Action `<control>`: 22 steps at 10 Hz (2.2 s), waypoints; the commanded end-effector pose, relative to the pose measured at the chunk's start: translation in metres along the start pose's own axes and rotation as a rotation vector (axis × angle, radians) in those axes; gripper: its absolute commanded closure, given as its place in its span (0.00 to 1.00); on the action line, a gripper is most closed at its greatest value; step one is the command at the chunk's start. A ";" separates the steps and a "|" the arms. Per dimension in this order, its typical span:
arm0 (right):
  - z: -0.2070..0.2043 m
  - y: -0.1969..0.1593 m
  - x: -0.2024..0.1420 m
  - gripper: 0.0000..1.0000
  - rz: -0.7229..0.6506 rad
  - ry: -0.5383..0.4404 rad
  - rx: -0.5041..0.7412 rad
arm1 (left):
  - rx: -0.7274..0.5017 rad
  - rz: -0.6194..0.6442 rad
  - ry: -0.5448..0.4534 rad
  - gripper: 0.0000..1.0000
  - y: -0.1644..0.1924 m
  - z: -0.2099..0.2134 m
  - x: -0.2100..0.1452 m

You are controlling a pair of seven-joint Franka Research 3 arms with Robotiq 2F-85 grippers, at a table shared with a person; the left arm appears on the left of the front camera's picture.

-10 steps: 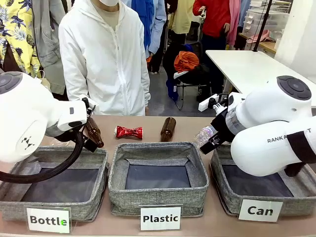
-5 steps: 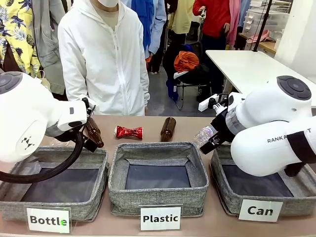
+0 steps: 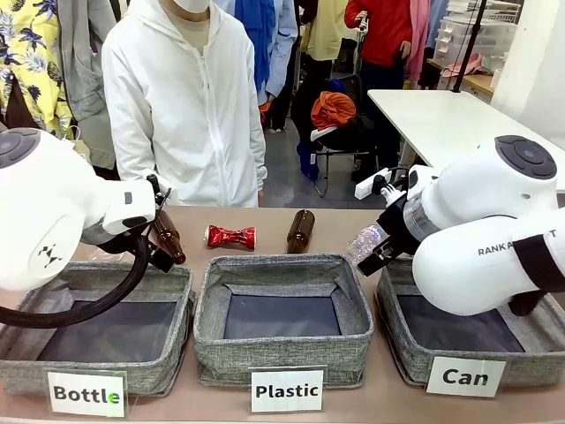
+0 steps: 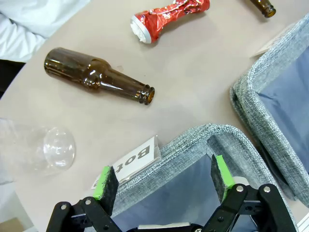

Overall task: Sort the can waste into the basket.
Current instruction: Pick up the can waste from the table and place it in the right Fabric basket.

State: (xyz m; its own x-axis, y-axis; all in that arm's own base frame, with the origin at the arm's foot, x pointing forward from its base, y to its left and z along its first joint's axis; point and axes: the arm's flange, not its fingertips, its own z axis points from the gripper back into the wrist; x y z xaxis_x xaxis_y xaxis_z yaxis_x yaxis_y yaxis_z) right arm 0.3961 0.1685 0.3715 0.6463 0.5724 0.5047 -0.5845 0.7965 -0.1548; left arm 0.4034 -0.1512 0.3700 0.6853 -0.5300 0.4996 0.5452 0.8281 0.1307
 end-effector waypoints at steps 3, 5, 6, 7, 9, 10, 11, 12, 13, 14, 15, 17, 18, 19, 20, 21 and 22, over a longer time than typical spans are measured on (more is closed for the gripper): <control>0.026 -0.005 0.010 0.00 -0.005 0.061 -0.006 | -0.019 0.020 -0.023 0.00 -0.012 0.033 0.013; 0.084 -0.013 0.014 0.00 -0.131 0.038 0.055 | -0.182 0.121 -0.038 0.00 -0.028 0.100 0.024; 0.107 -0.021 0.011 0.00 -0.203 0.048 0.079 | -0.289 0.142 -0.041 0.00 -0.027 0.125 0.025; 0.129 -0.028 0.001 0.00 -0.253 0.038 0.166 | -0.453 0.110 -0.052 0.00 -0.022 0.144 0.012; 0.167 -0.063 -0.039 0.00 -0.392 -0.068 0.358 | -0.654 0.076 -0.147 0.00 0.004 0.186 -0.032; 0.177 -0.091 -0.067 0.00 -0.475 -0.145 0.466 | -0.729 0.108 -0.198 0.00 0.032 0.200 -0.057; 0.182 -0.112 -0.095 0.00 -0.576 -0.209 0.503 | -0.754 0.220 -0.276 0.00 0.050 0.203 -0.081; 0.187 -0.129 -0.123 0.00 -0.641 -0.279 0.605 | -0.744 0.314 -0.339 0.00 0.061 0.204 -0.105; 0.189 -0.144 -0.150 0.00 -0.724 -0.351 0.650 | -0.740 0.429 -0.382 0.00 0.074 0.199 -0.127; 0.191 -0.157 -0.174 0.00 -0.809 -0.412 0.669 | -0.749 0.528 -0.415 0.00 0.086 0.194 -0.148; 0.193 -0.169 -0.199 0.00 -0.909 -0.475 0.651 | -0.751 0.660 -0.487 0.00 0.095 0.186 -0.173; 0.194 -0.183 -0.233 0.00 -1.022 -0.566 0.646 | -0.714 0.837 -0.573 0.00 0.093 0.171 -0.198; 0.191 -0.188 -0.242 0.00 -1.068 -0.569 0.631 | -0.712 0.883 -0.608 0.00 0.082 0.167 -0.194; 0.187 -0.189 -0.245 0.00 -1.095 -0.569 0.630 | -0.699 0.918 -0.633 0.00 0.075 0.167 -0.189; 0.216 -0.240 -0.230 0.00 -1.073 -0.540 0.628 | -0.731 0.870 -0.536 0.00 0.207 0.213 -0.158; 0.216 -0.240 -0.230 0.00 -1.073 -0.540 0.628 | -0.731 0.870 -0.536 0.00 0.207 0.213 -0.158; 0.216 -0.240 -0.230 0.00 -1.073 -0.540 0.628 | -0.731 0.870 -0.536 0.00 0.207 0.213 -0.158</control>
State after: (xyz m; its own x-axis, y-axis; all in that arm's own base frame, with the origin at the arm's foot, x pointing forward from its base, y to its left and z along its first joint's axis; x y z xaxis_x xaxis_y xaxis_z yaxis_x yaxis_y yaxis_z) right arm 0.2820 -0.1950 0.4694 0.7433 -0.5450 0.3880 -0.1018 0.4811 0.8708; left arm 0.3075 0.1393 0.4976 0.7669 0.4445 0.4629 0.2403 0.4700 -0.8493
